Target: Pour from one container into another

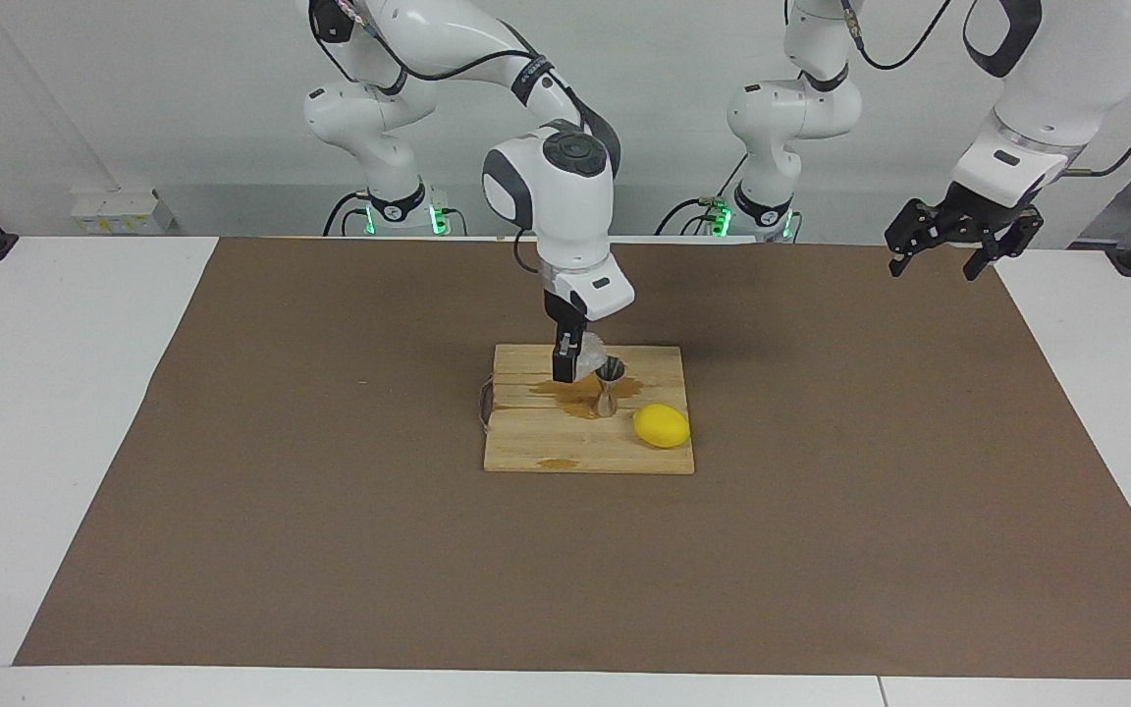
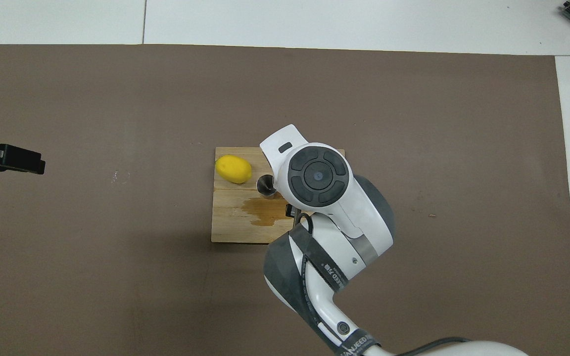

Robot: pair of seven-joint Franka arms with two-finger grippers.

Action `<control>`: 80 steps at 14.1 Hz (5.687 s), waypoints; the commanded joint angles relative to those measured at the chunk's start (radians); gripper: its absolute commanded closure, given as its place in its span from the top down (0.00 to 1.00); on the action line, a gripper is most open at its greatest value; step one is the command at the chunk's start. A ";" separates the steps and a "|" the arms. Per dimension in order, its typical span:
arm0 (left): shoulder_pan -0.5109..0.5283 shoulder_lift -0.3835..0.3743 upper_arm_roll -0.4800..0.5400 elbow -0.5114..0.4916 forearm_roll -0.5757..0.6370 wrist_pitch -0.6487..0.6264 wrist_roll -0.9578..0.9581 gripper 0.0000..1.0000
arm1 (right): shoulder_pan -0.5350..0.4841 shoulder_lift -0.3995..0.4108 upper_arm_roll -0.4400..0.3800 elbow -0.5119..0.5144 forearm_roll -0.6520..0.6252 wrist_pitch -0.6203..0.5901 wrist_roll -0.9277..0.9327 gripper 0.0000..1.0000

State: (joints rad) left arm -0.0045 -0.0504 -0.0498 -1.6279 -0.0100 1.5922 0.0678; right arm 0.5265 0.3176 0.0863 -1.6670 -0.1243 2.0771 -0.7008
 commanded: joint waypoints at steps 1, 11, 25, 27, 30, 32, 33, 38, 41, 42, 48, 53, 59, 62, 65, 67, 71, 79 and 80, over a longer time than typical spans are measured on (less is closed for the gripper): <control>-0.006 -0.008 0.002 -0.017 0.008 0.018 -0.002 1.00 | 0.012 0.028 0.001 0.049 -0.078 -0.057 0.050 0.54; -0.009 -0.006 0.001 -0.017 0.008 0.017 -0.005 1.00 | 0.056 0.028 0.001 0.039 -0.213 -0.057 0.184 0.54; -0.009 -0.005 -0.001 -0.017 0.008 0.017 -0.005 1.00 | 0.095 0.034 0.001 0.032 -0.354 -0.049 0.273 0.53; -0.009 -0.005 0.001 -0.017 0.008 0.017 -0.005 1.00 | 0.095 0.034 0.001 0.029 -0.360 -0.052 0.273 0.53; -0.009 -0.005 -0.001 -0.017 0.008 0.017 -0.005 1.00 | 0.096 0.034 0.001 0.027 -0.365 -0.052 0.273 0.53; -0.009 -0.005 -0.001 -0.017 0.008 0.017 -0.005 1.00 | 0.096 0.034 0.001 0.026 -0.377 -0.051 0.283 0.53; -0.009 -0.005 -0.001 -0.017 0.008 0.017 -0.006 1.00 | 0.096 0.034 0.003 0.021 -0.379 -0.049 0.287 0.53; -0.009 -0.005 -0.001 -0.017 0.008 0.017 -0.006 1.00 | 0.107 0.035 0.001 0.021 -0.382 -0.048 0.288 0.53; -0.011 -0.005 0.001 -0.017 0.008 0.015 -0.005 1.00 | 0.109 0.035 0.001 0.020 -0.396 -0.054 0.287 0.53; -0.011 -0.005 -0.001 -0.017 0.008 0.017 -0.005 1.00 | 0.109 0.035 0.001 0.020 -0.397 -0.052 0.288 0.53; -0.009 -0.005 -0.001 -0.017 0.008 0.017 -0.006 1.00 | 0.127 0.034 0.001 0.013 -0.437 -0.057 0.317 0.52; -0.009 -0.005 -0.001 -0.017 0.008 0.017 -0.006 1.00 | 0.133 0.035 0.001 0.007 -0.453 -0.057 0.333 0.51; -0.011 -0.003 -0.001 -0.017 0.005 0.017 -0.008 1.00 | 0.133 0.034 0.001 0.007 -0.466 -0.057 0.337 0.50; -0.009 -0.002 -0.001 -0.017 -0.007 0.017 -0.008 1.00 | 0.133 0.035 0.001 0.007 -0.466 -0.057 0.337 0.50; -0.009 -0.002 -0.001 -0.015 -0.007 0.018 -0.006 1.00 | 0.135 0.034 0.001 0.007 -0.468 -0.058 0.337 0.50; -0.009 -0.002 -0.001 -0.015 -0.007 0.017 -0.008 1.00 | 0.130 0.035 0.003 0.007 -0.466 -0.054 0.337 0.50; -0.009 -0.002 -0.001 -0.017 -0.007 0.017 -0.006 1.00 | 0.121 0.034 0.006 0.007 -0.446 -0.048 0.339 0.50; -0.009 -0.002 -0.001 -0.017 -0.007 0.017 -0.008 1.00 | 0.109 0.014 0.007 0.006 -0.399 -0.042 0.339 0.50; -0.009 -0.002 -0.001 -0.017 -0.007 0.017 -0.008 1.00 | 0.107 0.006 0.006 0.006 -0.370 -0.042 0.330 0.50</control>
State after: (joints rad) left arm -0.0057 -0.0451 -0.0553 -1.6288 -0.0133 1.5926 0.0668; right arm 0.6492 0.3490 0.0837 -1.6538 -0.5364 2.0336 -0.3769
